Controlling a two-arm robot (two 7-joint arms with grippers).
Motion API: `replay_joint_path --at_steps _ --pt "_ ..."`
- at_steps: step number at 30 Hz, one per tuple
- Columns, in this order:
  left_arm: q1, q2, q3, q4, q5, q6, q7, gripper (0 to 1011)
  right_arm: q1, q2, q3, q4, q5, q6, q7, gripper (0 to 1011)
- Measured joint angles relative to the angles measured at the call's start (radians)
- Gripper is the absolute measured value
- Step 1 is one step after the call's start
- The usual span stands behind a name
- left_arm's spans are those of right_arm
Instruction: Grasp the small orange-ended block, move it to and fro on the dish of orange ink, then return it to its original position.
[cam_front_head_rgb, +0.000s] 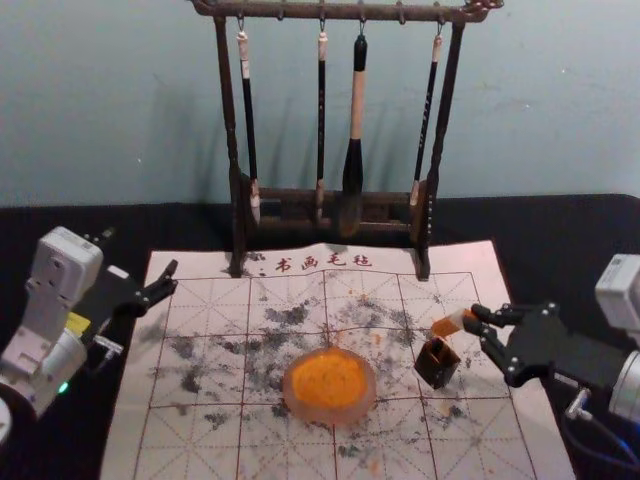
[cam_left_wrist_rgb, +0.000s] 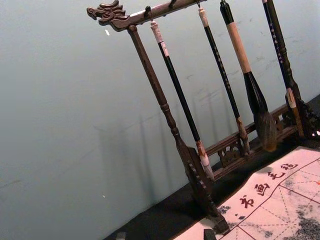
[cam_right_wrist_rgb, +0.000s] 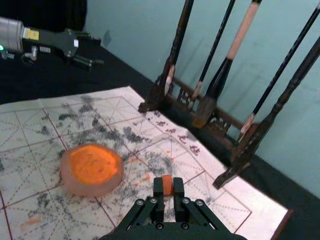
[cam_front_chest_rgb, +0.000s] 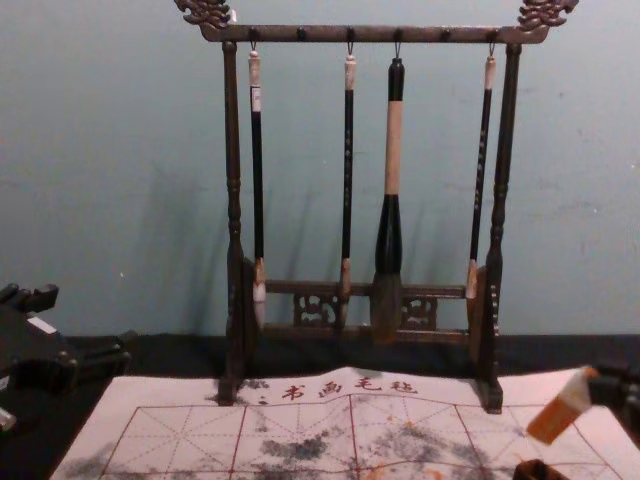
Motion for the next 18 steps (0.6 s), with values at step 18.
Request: replay_joint_path --at_steps 18 --pt "0.000 0.000 0.000 0.000 0.000 0.000 0.000 1001 0.103 -0.014 -0.061 0.013 -0.043 -0.029 0.054 85"
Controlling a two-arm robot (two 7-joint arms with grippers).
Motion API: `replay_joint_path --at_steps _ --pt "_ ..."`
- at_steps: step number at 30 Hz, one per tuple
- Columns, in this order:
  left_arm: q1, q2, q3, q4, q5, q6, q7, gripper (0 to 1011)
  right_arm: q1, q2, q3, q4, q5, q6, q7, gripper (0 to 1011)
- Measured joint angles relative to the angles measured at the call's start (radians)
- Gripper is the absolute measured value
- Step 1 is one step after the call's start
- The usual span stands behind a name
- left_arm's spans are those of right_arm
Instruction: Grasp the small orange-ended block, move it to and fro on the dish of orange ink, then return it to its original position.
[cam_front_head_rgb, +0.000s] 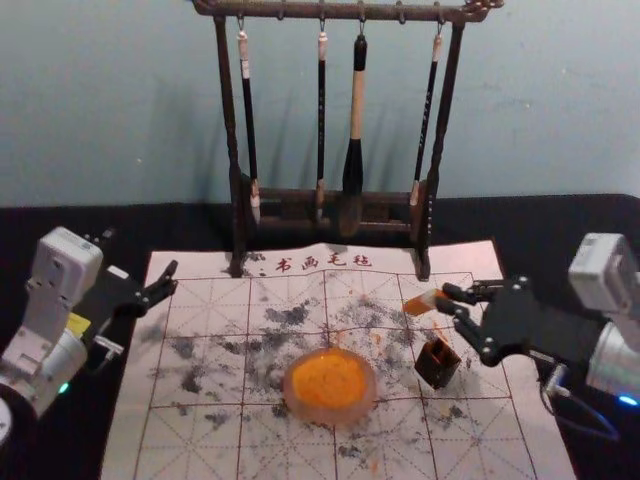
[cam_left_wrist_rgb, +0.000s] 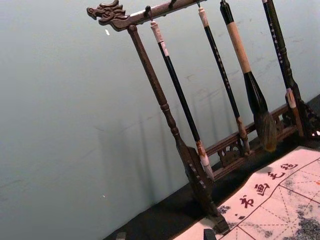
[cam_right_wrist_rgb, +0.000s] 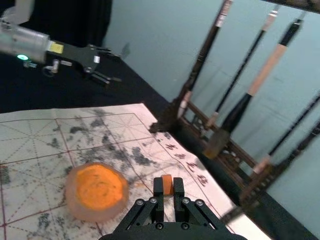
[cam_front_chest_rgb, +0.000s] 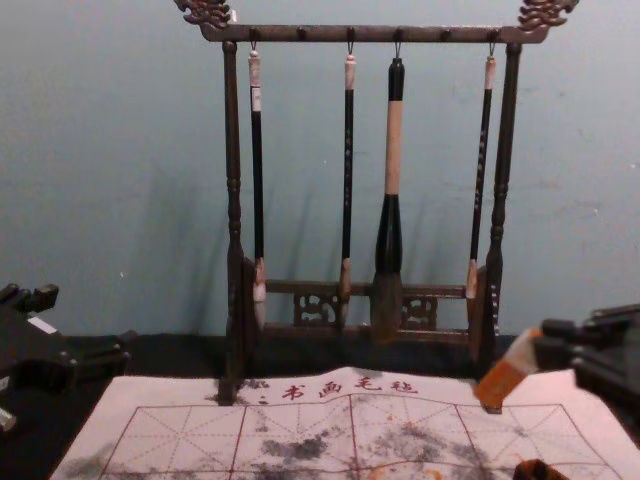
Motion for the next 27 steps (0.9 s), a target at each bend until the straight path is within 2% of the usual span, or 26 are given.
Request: replay_joint_path --at_steps 13,27 --pt "0.000 0.000 0.000 0.000 0.000 0.000 0.000 1001 0.102 -0.031 -0.109 0.070 -0.034 -0.025 0.074 85" --pt "0.000 0.000 0.000 0.000 0.000 0.000 0.000 1001 0.157 -0.019 -0.204 0.102 -0.062 -0.028 0.141 85"
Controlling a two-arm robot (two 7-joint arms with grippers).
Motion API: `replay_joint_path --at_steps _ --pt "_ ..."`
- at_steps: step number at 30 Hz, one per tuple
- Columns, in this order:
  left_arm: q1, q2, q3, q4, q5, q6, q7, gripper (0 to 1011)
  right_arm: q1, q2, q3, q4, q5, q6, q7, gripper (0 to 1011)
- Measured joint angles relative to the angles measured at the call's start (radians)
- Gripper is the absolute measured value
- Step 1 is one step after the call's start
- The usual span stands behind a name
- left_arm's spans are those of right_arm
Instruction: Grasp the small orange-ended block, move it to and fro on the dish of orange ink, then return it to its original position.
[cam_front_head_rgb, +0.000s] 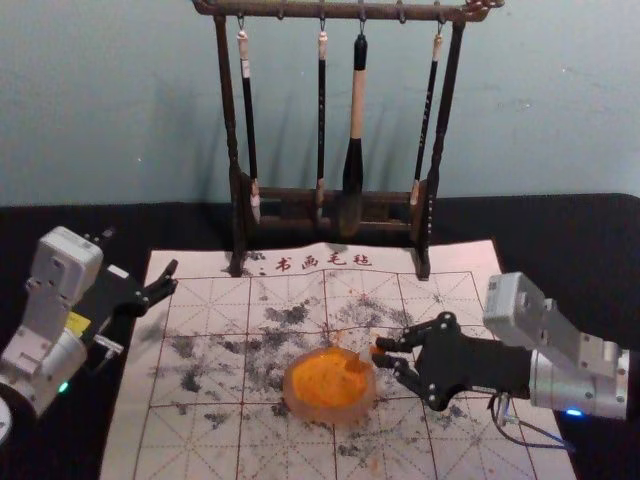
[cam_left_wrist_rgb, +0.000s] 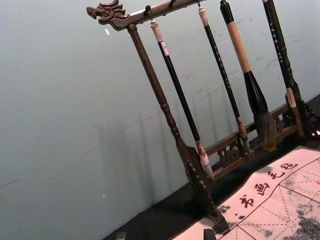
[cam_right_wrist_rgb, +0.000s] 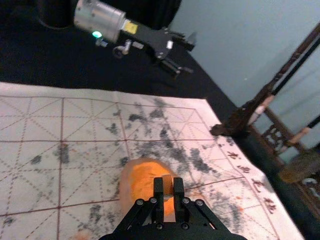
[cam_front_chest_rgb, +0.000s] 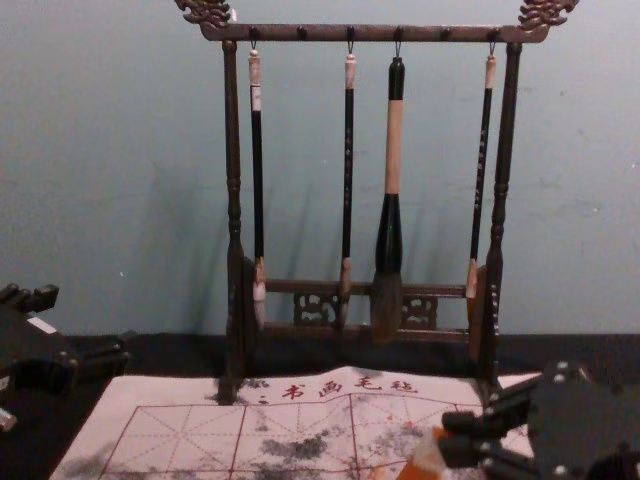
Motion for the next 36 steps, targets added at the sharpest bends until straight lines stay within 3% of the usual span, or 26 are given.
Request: replay_joint_path --at_steps 18,36 --pt "0.000 0.000 0.000 0.000 0.000 0.000 0.000 1001 0.059 -0.009 -0.091 0.010 -0.046 0.042 0.025 85" --pt "0.000 0.000 0.000 0.000 0.000 0.000 0.000 1001 0.113 -0.057 -0.115 0.059 -0.052 0.105 -0.003 85"
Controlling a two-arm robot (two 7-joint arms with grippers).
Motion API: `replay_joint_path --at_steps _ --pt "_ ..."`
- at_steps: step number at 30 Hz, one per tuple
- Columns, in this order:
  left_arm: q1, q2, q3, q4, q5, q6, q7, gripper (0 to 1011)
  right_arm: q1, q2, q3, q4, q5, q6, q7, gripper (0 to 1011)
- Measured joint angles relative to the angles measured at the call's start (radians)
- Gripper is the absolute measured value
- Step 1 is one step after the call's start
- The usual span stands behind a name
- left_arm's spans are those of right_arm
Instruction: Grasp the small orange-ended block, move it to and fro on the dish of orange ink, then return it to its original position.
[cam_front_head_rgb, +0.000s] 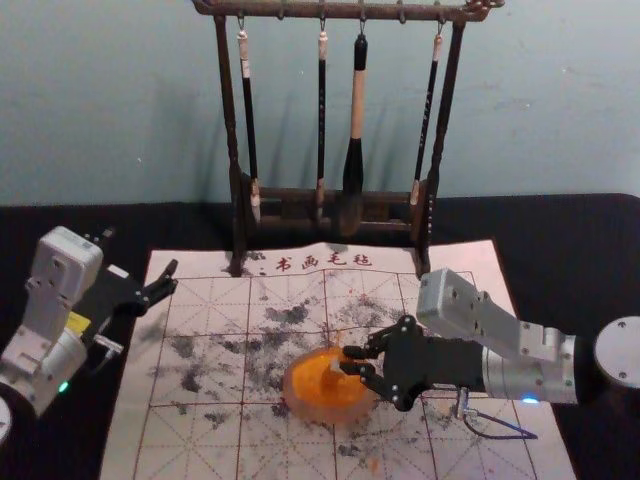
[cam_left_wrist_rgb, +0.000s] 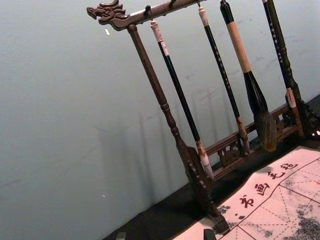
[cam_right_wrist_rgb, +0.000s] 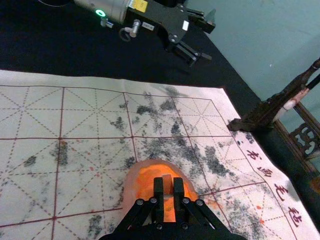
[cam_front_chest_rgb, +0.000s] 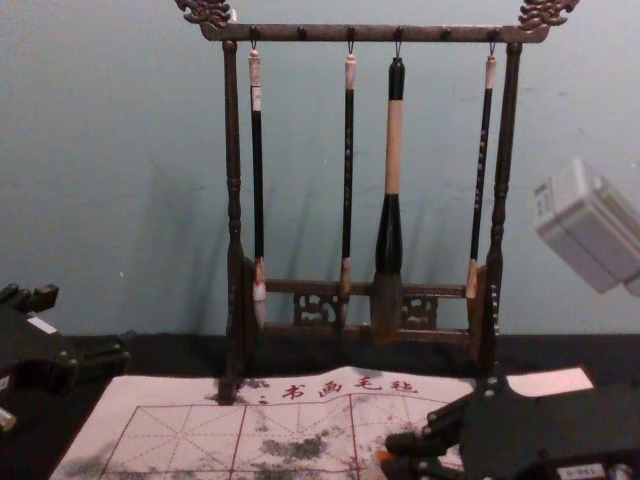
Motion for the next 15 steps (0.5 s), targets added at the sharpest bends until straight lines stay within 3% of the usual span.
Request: replay_joint_path --at_steps 15 --pt "0.000 0.000 0.000 0.000 0.000 0.000 0.000 1001 0.006 0.000 0.006 0.002 -0.005 0.039 -0.025 85"
